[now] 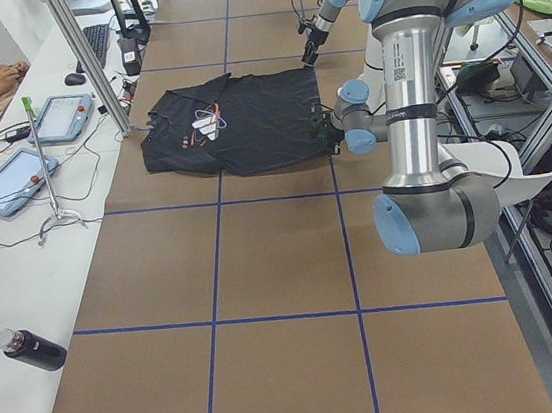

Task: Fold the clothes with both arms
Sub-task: 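Grasp the hem corners with both grippers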

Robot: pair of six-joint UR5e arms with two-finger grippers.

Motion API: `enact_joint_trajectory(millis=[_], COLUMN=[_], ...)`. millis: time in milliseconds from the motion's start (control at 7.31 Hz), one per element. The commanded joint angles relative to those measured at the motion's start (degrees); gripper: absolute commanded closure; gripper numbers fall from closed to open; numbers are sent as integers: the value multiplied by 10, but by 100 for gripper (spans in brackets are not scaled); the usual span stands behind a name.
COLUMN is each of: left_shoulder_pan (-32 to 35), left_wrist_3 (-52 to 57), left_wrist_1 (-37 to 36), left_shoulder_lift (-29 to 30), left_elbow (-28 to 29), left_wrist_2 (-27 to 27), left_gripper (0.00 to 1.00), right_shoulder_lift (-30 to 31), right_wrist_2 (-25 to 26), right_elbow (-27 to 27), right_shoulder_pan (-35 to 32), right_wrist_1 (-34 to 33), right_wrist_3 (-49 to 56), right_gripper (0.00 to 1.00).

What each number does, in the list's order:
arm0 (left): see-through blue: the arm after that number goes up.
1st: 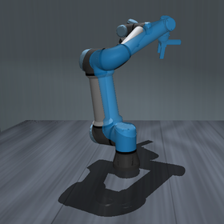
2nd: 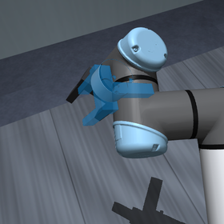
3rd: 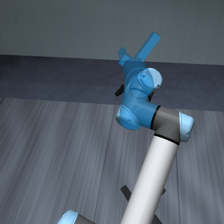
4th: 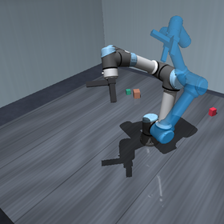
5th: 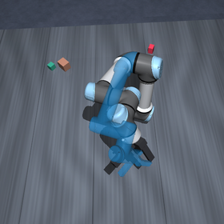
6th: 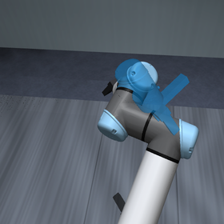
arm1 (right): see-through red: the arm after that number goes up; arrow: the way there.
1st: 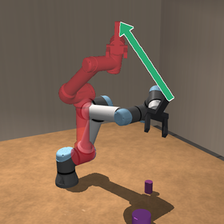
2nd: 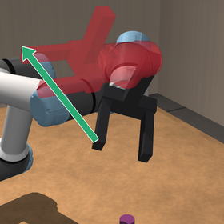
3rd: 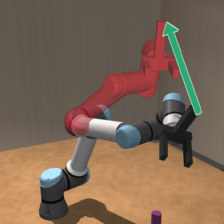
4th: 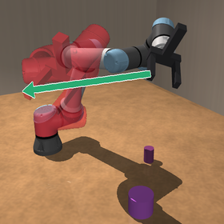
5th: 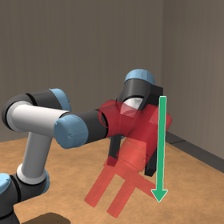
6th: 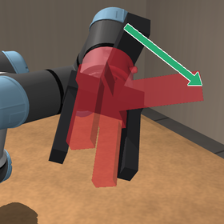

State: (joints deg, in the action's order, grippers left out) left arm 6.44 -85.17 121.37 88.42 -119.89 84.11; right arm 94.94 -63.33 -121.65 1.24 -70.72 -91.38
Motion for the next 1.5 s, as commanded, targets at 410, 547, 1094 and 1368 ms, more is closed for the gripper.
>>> enact_joint_trajectory(millis=[410,547,1094,1368], left_shoulder_pan=[0,0,0,0], left_wrist_3=[0,0,0,0], left_wrist_1=[2,2,4,4], left_shoulder_lift=[0,0,1,1], left_elbow=[0,0,0,-1], left_wrist_2=[0,0,0,0], left_gripper=[100,100,100,100], right_shoulder_lift=[1,1,1,-1], right_wrist_2=[11,12,13,13], right_elbow=[-1,0,-3,-5], right_shoulder_pan=[22,24,29,29], right_wrist_1=[-13,-13,-35,-35], right_wrist_3=[-15,-16,-29,-30], right_gripper=[52,54,84,100])
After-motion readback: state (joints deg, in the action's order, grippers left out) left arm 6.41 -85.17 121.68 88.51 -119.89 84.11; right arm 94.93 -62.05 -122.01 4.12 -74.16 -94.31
